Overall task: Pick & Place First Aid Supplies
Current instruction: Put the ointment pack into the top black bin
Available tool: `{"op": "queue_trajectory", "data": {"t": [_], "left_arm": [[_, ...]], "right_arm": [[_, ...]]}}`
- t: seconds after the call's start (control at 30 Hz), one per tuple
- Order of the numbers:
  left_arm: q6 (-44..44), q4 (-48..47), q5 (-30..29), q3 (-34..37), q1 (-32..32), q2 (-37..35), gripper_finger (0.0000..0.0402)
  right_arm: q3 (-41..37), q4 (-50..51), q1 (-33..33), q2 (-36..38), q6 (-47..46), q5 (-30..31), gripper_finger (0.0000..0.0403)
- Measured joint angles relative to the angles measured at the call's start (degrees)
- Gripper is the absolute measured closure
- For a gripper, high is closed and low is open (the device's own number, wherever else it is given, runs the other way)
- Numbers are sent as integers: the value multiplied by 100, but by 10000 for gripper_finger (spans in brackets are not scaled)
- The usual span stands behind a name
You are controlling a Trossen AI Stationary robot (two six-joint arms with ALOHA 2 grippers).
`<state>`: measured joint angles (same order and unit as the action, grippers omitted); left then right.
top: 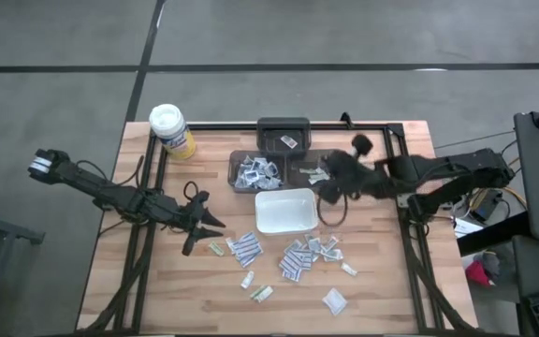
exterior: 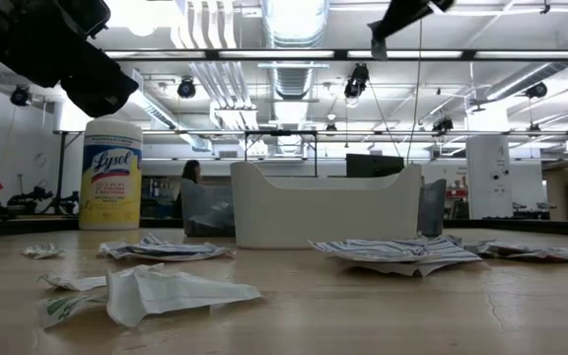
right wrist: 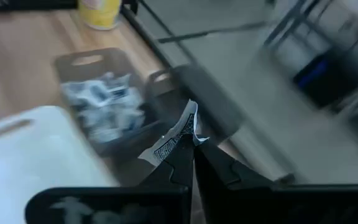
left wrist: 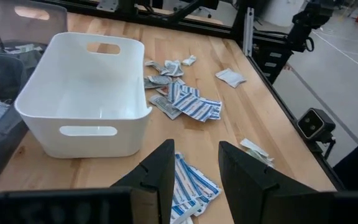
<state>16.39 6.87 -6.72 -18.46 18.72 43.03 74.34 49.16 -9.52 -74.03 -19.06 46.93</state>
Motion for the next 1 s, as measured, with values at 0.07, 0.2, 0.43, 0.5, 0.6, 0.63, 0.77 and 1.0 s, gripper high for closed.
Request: {"op": "queue_trajectory", "data": {"t": [0.07,0.2,0.43,0.5,0.6,0.63,0.77,1.0], "left_arm": [[76,0,-79,0,0,0,284],[274,-2,-87,0,0,0,284],[319,-4,-85,0,0,0,284],[380,-12,-85,0,0,0,284],[474,-17,-86,0,0,0,284],[478,-17,-85,0,0,0,284],[474,-15,-85,0,0,0,284],[436,0,-85,0,0,0,284]], "right_arm": [[60,-351,332,3,1023,-30,394],[99,-1307,1059,-6,2761,-511,394],[139,-2247,2549,-317,4349,-2466,394],[200,-2309,2927,-503,4633,-2842,394],[343,-2323,3435,-873,4943,-3411,394],[397,-2323,3580,-1020,5028,-3596,394],[744,-2315,4002,-1684,5295,-4155,394],[1865,-1721,4272,-3002,5754,-4313,394]]}}
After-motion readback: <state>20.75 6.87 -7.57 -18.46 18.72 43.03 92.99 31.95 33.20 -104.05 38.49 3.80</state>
